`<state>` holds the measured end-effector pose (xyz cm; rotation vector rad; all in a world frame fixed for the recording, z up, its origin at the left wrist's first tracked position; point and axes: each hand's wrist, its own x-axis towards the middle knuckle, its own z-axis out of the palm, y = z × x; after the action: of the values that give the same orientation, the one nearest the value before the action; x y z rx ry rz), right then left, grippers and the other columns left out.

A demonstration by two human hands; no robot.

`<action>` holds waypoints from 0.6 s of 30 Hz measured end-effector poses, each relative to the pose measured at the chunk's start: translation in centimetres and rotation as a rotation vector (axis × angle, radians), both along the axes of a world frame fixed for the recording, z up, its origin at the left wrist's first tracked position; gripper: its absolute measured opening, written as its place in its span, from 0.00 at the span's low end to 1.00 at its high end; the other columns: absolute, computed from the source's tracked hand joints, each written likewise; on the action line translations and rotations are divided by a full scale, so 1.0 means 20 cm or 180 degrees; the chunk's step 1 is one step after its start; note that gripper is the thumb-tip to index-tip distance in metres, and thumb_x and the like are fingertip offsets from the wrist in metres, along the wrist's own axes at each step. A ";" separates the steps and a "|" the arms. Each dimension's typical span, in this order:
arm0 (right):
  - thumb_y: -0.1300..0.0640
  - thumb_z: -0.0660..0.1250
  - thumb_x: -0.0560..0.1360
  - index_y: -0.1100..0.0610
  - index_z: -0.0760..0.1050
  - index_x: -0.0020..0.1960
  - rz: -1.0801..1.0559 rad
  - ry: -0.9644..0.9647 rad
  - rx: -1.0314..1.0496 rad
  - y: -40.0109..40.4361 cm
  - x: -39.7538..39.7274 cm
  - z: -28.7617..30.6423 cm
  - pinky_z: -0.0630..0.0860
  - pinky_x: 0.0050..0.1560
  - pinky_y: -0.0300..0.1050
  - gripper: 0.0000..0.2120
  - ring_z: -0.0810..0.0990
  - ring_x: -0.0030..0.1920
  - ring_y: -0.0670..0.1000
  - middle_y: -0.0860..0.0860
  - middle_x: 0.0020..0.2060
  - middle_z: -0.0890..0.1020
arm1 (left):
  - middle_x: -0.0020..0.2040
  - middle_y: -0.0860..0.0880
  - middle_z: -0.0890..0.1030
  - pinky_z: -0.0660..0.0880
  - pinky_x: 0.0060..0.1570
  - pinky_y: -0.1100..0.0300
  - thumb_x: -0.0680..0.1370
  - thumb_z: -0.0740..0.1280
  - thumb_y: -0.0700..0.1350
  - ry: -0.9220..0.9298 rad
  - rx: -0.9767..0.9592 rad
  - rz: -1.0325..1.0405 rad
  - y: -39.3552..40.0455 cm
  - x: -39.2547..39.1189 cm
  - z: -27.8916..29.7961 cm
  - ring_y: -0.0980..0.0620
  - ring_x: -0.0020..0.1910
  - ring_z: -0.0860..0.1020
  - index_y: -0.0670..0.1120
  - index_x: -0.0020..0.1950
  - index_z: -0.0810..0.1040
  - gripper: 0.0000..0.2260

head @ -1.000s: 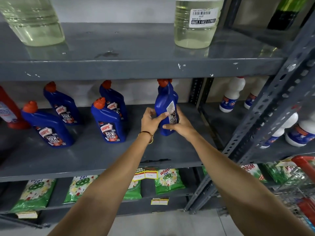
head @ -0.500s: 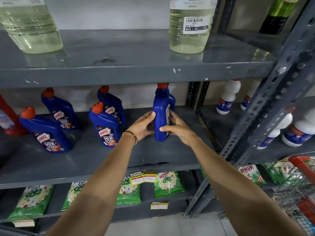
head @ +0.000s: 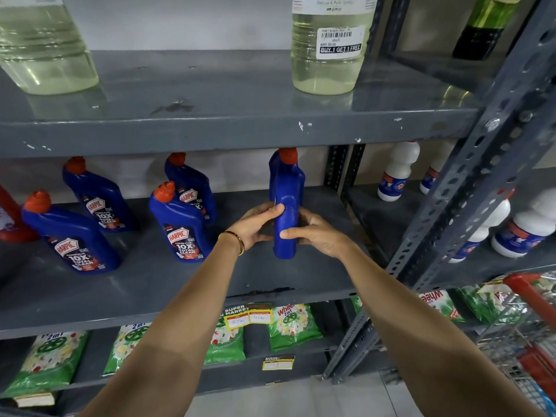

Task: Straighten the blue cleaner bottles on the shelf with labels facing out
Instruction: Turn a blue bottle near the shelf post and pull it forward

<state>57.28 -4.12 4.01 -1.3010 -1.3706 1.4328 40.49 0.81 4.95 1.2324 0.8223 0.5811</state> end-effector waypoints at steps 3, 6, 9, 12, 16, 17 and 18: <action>0.59 0.75 0.65 0.46 0.72 0.62 0.0054 0.0002 -0.0045 0.00 0.02 -0.01 0.78 0.58 0.52 0.28 0.79 0.58 0.52 0.51 0.57 0.80 | 0.52 0.55 0.83 0.79 0.46 0.53 0.60 0.73 0.60 0.0139 0.0027 -0.0070 0.01 0.00 -0.01 0.55 0.57 0.78 0.53 0.54 0.79 0.24; 0.62 0.73 0.65 0.46 0.73 0.60 -0.0020 -0.0102 -0.0032 0.01 0.02 -0.01 0.77 0.59 0.52 0.26 0.79 0.58 0.52 0.51 0.55 0.81 | 0.55 0.51 0.81 0.80 0.46 0.52 0.60 0.76 0.56 0.0423 0.0174 0.0065 0.02 0.03 -0.02 0.53 0.56 0.78 0.50 0.58 0.76 0.29; 0.65 0.73 0.65 0.52 0.72 0.63 -0.0248 -0.0162 -0.0016 0.03 0.02 -0.03 0.75 0.62 0.54 0.28 0.79 0.57 0.52 0.52 0.55 0.81 | 0.47 0.54 0.84 0.79 0.37 0.60 0.64 0.76 0.51 0.0536 0.0414 0.0101 0.00 0.07 -0.02 0.57 0.49 0.80 0.56 0.47 0.79 0.13; 0.65 0.74 0.65 0.53 0.68 0.66 -0.0304 -0.0199 -0.0080 0.04 0.03 -0.03 0.74 0.62 0.55 0.32 0.78 0.58 0.54 0.54 0.58 0.80 | 0.47 0.54 0.82 0.79 0.37 0.60 0.64 0.76 0.48 0.0533 0.0546 0.0329 -0.01 0.10 -0.03 0.56 0.47 0.80 0.55 0.48 0.76 0.15; 0.67 0.73 0.65 0.53 0.67 0.67 -0.0368 -0.0287 -0.0092 0.05 0.06 -0.03 0.75 0.62 0.54 0.33 0.78 0.59 0.54 0.54 0.59 0.79 | 0.51 0.50 0.81 0.78 0.38 0.59 0.63 0.77 0.47 0.0573 0.0600 0.0589 0.00 0.13 -0.06 0.52 0.48 0.80 0.49 0.57 0.72 0.25; 0.67 0.73 0.65 0.54 0.68 0.67 -0.0396 -0.0291 -0.0097 0.06 0.07 -0.03 0.75 0.62 0.54 0.33 0.78 0.59 0.55 0.54 0.59 0.79 | 0.52 0.49 0.81 0.79 0.40 0.58 0.64 0.77 0.47 0.0583 0.0633 0.0613 0.00 0.13 -0.07 0.50 0.49 0.80 0.49 0.57 0.73 0.24; 0.68 0.74 0.65 0.54 0.68 0.66 -0.0434 -0.0284 -0.0101 0.07 0.07 -0.04 0.75 0.62 0.54 0.33 0.78 0.60 0.55 0.54 0.59 0.79 | 0.52 0.49 0.81 0.79 0.42 0.56 0.64 0.76 0.47 0.0578 0.0659 0.0630 0.01 0.14 -0.08 0.49 0.50 0.80 0.50 0.56 0.73 0.23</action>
<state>58.77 -2.79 3.29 -1.4655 -1.2943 1.3230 43.19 1.00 3.43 1.4168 1.0654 0.7360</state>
